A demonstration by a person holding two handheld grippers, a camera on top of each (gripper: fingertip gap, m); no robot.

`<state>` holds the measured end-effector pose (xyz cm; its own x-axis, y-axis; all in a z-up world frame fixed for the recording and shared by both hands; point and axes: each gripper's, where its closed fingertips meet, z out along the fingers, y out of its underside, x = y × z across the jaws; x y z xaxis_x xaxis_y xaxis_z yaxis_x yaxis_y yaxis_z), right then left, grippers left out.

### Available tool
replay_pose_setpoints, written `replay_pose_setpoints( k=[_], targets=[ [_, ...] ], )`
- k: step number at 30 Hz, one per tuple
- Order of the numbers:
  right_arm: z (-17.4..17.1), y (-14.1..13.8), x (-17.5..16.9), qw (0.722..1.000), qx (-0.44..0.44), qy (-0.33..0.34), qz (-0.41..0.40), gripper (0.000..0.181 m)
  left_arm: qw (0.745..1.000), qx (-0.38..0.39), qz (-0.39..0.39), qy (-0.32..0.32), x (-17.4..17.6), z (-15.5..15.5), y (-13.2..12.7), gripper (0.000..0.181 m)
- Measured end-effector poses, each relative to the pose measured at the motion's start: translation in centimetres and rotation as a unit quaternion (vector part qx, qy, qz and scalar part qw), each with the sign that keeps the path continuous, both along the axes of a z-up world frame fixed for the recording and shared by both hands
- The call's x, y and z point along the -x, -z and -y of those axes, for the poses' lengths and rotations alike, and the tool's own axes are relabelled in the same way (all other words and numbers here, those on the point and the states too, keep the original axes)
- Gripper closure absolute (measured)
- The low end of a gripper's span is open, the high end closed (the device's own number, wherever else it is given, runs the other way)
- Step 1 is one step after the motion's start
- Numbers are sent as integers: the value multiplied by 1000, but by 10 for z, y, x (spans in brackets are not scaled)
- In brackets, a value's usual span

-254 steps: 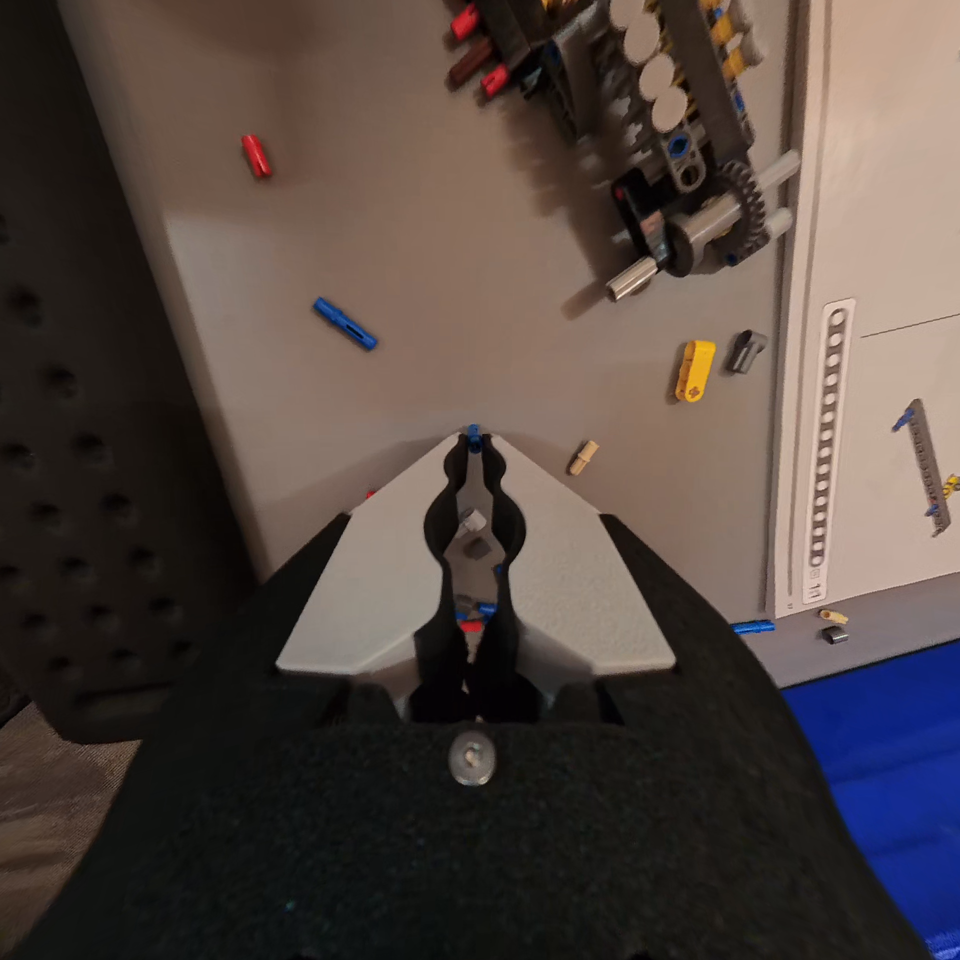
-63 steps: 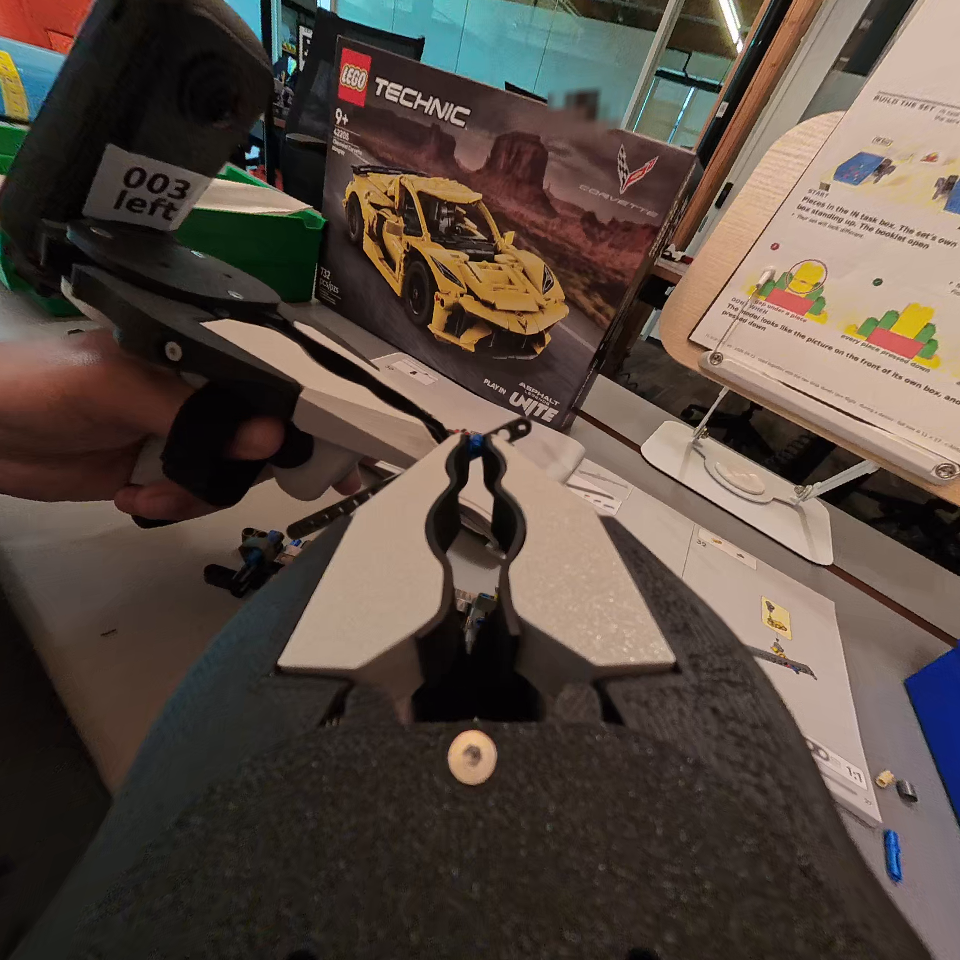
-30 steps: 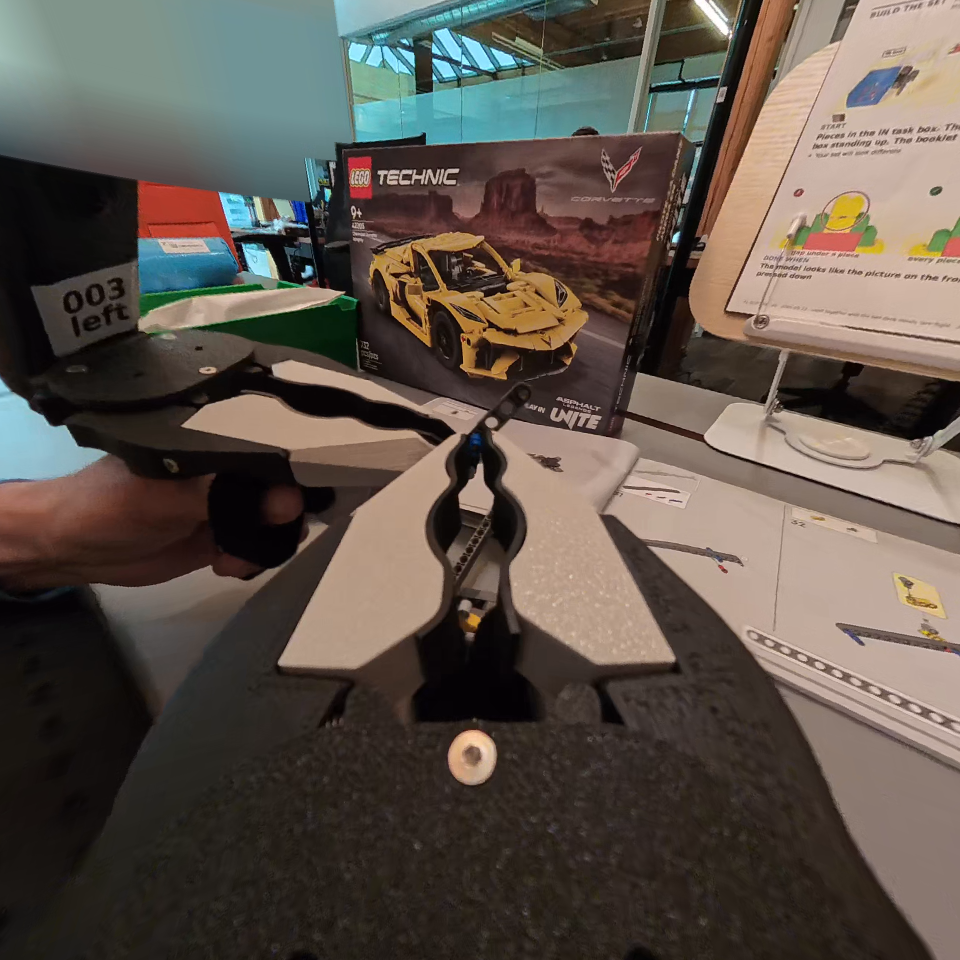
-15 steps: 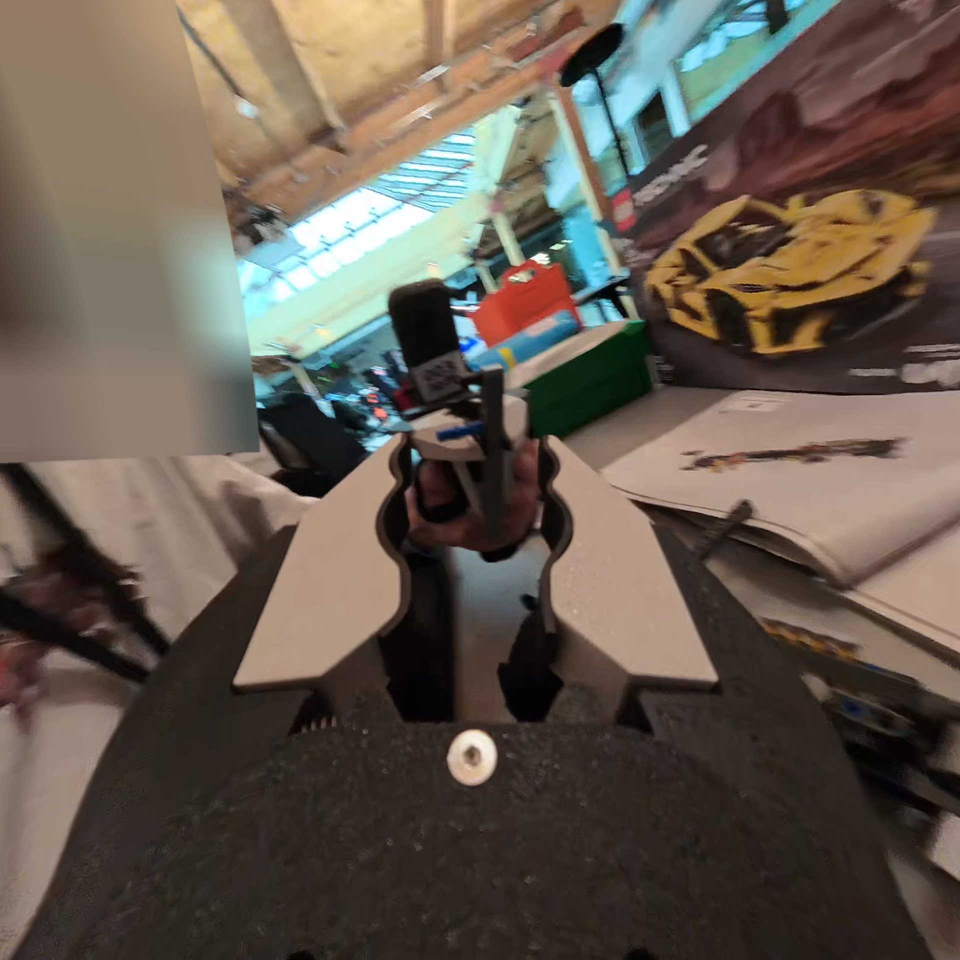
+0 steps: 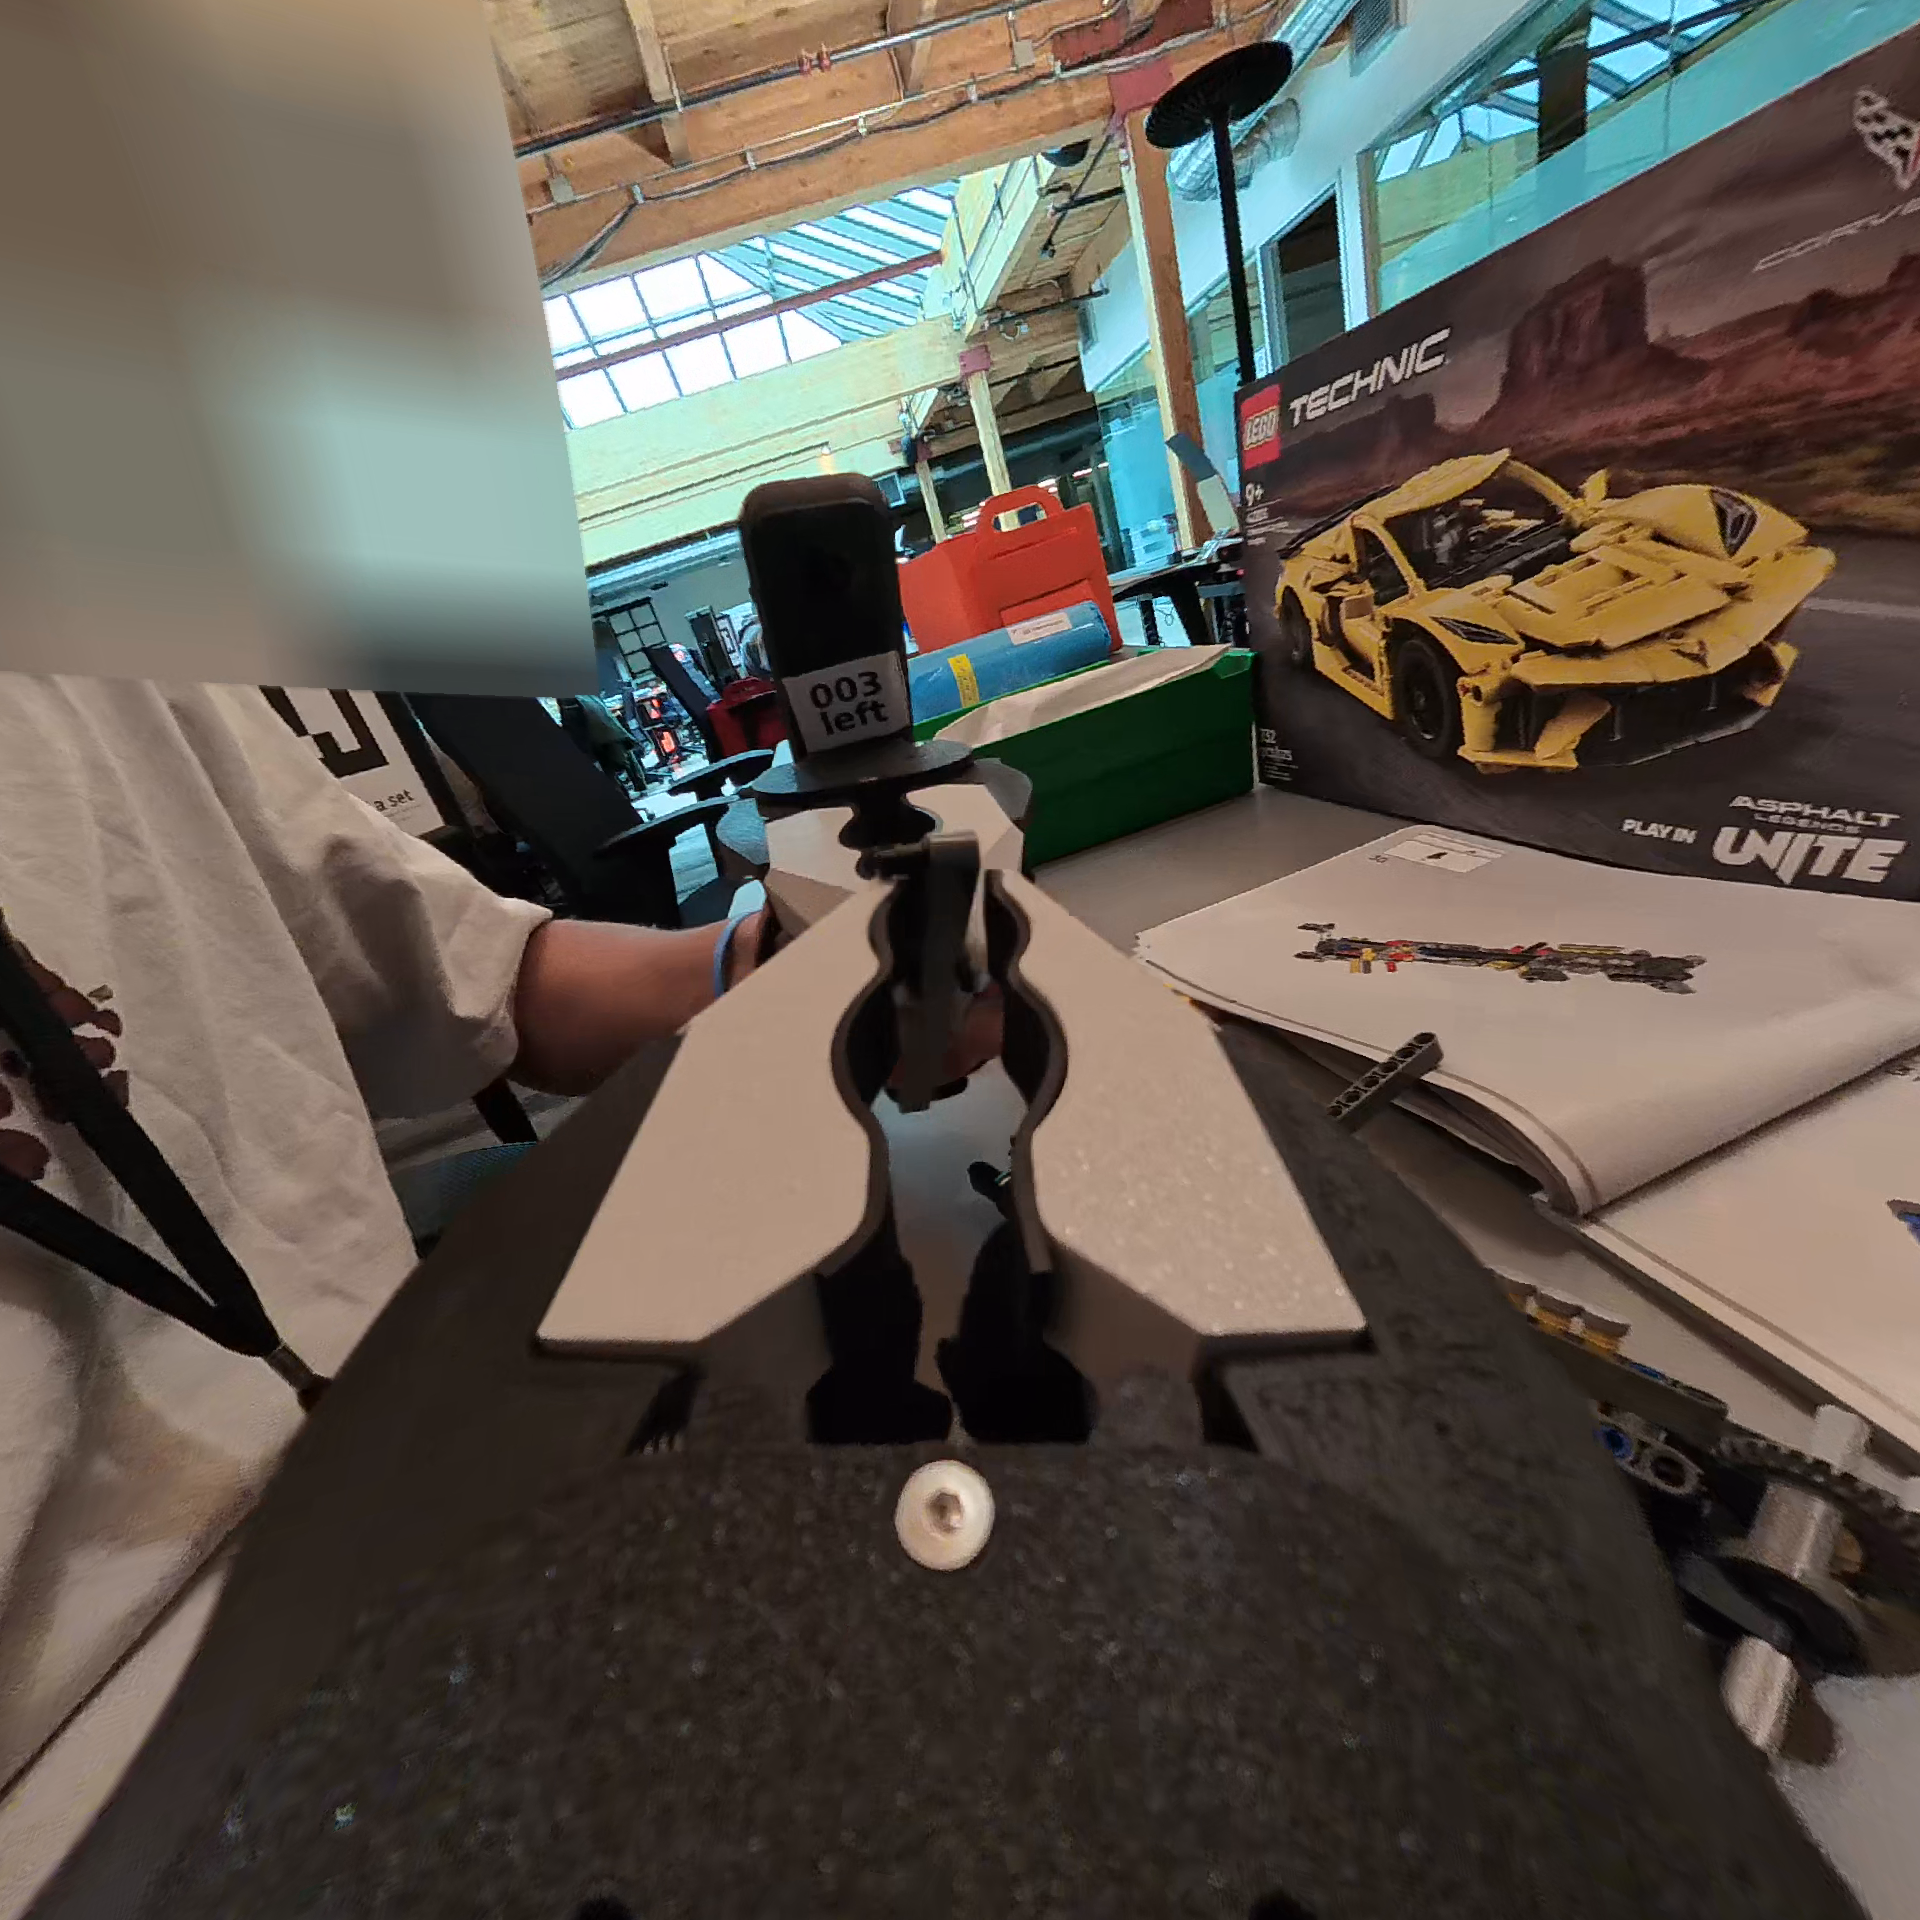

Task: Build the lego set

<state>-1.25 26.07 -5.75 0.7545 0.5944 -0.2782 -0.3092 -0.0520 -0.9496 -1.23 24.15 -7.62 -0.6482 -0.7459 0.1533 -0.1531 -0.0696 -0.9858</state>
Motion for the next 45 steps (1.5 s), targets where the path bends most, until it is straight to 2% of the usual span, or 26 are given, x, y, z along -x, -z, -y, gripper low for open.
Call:
replay_pose_setpoints(
  k=[4,6,13,25,27,30,31,36,45],
  targets=[
    [6,-3,5,999,-2,-33,-16,153,1000,8,-2,-5,-1,-6,-2,174],
    [7,-2,6,999,0,-40,-14,151,1000,18,-3,-3,0,-7,-4,174],
    [6,0,7,999,-1,-35,-2,153,1000,15,-7,-1,0,-5,-2,174],
    [7,2,8,999,-1,-49,-2,157,999,-32,14,-17,1,-2,1,174],
    [3,5,2,1000,4,-29,3,156,999,-41,7,-25,-2,-6,5,174],
    [0,3,-4,999,-32,13,34,143,999,-38,4,-23,-2,-6,5,174],
    [3,3,0,998,-38,6,40,154,999,-40,4,-24,-2,-6,5,174],
    [2,2,1,997,-54,15,54,154,999,-39,3,-23,-2,-6,4,174],
    [9,0,5,998,-34,-50,-16,158,997,-67,28,-33,-1,-1,2,174]
  ],
)
